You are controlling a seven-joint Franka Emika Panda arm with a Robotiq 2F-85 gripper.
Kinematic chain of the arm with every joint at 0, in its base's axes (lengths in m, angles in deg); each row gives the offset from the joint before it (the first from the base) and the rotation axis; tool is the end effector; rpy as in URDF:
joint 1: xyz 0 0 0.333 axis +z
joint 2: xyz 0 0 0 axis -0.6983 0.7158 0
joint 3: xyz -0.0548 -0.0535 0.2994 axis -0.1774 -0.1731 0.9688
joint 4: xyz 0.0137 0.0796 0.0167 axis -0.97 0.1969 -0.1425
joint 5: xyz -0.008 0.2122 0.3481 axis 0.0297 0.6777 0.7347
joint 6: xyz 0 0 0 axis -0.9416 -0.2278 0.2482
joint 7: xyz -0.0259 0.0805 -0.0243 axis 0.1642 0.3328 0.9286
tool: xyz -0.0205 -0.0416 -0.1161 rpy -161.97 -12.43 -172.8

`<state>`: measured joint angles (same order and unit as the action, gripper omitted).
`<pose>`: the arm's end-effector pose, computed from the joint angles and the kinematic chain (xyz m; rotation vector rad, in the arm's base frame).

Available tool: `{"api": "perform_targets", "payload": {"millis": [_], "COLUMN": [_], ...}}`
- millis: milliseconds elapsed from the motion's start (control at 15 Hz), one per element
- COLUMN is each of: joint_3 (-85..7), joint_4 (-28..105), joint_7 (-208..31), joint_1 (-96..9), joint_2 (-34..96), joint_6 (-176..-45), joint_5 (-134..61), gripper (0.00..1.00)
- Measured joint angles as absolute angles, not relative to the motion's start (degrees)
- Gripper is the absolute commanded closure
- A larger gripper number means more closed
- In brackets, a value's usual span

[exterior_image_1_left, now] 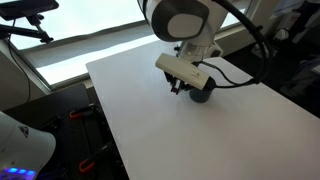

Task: Take the marker from the cup and place it on the table

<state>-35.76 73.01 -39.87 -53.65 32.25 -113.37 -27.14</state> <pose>0.5345 -0.0927 0.1877 -2.9286 -0.7455 0.1263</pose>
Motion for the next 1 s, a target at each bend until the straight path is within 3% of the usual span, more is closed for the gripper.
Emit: {"api": "perform_targets", "payload": {"millis": [533,1000], "joint_3": [-40.48,-41.86], "joint_4": [69.54,67.43], "joint_7": [-66.14,-74.53], "joint_1": [-49.15,-47.26], "joint_2": [38.98,40.95], "joint_6": [-115.99,-115.95], "joint_5": [-47.13,-53.88], "gripper": [0.95,0.95]}}
